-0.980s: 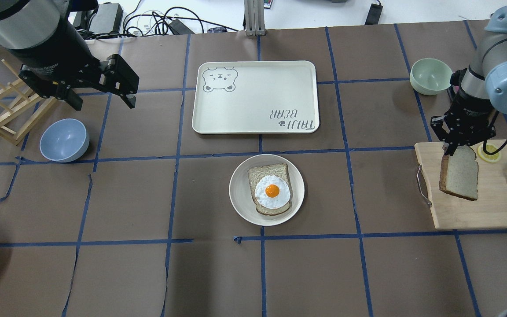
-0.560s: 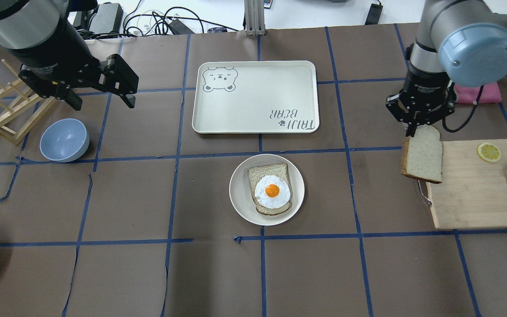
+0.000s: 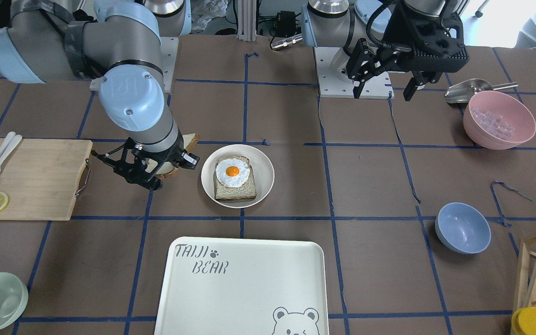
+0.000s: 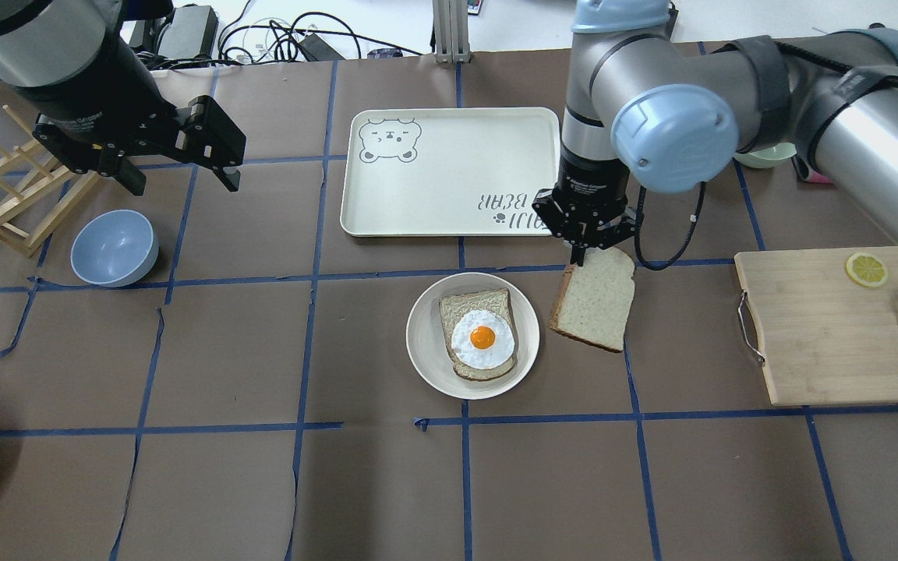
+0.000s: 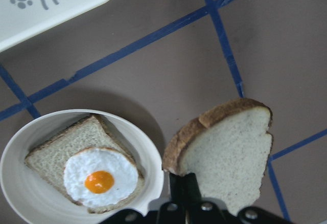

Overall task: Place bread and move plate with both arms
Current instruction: 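Carry the bread slice with the right gripper over the egg toast plate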

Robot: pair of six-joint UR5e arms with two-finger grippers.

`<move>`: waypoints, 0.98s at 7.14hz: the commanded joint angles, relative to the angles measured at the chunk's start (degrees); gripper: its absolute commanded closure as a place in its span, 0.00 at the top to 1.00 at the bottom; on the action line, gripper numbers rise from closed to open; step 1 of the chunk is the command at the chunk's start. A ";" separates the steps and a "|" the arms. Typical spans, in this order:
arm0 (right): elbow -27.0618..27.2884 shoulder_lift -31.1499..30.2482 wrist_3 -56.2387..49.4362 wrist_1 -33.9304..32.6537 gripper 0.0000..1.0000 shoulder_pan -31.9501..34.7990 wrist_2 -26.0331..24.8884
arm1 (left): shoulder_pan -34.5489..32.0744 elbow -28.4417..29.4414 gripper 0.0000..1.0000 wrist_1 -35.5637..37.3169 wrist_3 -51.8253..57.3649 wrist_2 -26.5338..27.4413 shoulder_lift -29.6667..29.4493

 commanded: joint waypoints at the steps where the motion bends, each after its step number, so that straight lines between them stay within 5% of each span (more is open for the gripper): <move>1: -0.18 3.67 10.85 -5.72 0.00 6.91 4.06 | 0.07 0.00 1.00 -0.04 -0.03 -0.04 0.00; 7: 0.43 7.91 14.93 -8.90 0.00 8.08 4.16 | 0.51 -0.44 1.00 0.05 -0.20 -0.13 -0.18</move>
